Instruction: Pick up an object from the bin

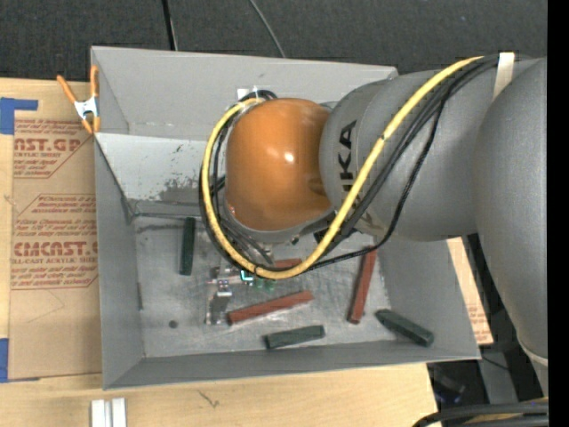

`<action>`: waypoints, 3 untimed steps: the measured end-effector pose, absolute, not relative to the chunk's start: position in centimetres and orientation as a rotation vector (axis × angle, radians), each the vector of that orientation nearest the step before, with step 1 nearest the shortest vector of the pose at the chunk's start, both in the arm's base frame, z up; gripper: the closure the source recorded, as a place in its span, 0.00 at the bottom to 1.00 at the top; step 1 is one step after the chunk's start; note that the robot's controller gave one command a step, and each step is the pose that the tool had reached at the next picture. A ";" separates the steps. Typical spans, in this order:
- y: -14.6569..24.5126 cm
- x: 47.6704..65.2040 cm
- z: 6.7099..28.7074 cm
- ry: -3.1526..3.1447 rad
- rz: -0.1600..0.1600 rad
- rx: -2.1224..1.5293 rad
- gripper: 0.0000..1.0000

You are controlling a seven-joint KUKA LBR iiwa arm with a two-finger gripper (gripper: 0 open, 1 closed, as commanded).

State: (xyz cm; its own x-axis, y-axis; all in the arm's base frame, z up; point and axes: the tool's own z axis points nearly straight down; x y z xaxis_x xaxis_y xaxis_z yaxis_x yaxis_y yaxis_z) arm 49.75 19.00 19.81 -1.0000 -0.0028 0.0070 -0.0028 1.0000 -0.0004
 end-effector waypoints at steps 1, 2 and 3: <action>18.9 50.0 20.2 -3.142 -0.002 0.001 0.00; 16.5 49.5 13.5 -3.144 -0.002 0.121 0.00; 10.5 49.4 10.6 -3.135 0.001 0.177 0.00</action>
Offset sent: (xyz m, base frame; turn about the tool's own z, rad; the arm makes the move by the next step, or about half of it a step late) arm -0.0087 -0.0478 -0.1281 -0.1420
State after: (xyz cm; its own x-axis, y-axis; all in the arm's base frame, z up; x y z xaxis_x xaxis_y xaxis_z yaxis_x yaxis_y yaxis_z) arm 49.45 10.45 10.61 -0.9936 -0.1127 0.0017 -0.1127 0.9936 -0.0004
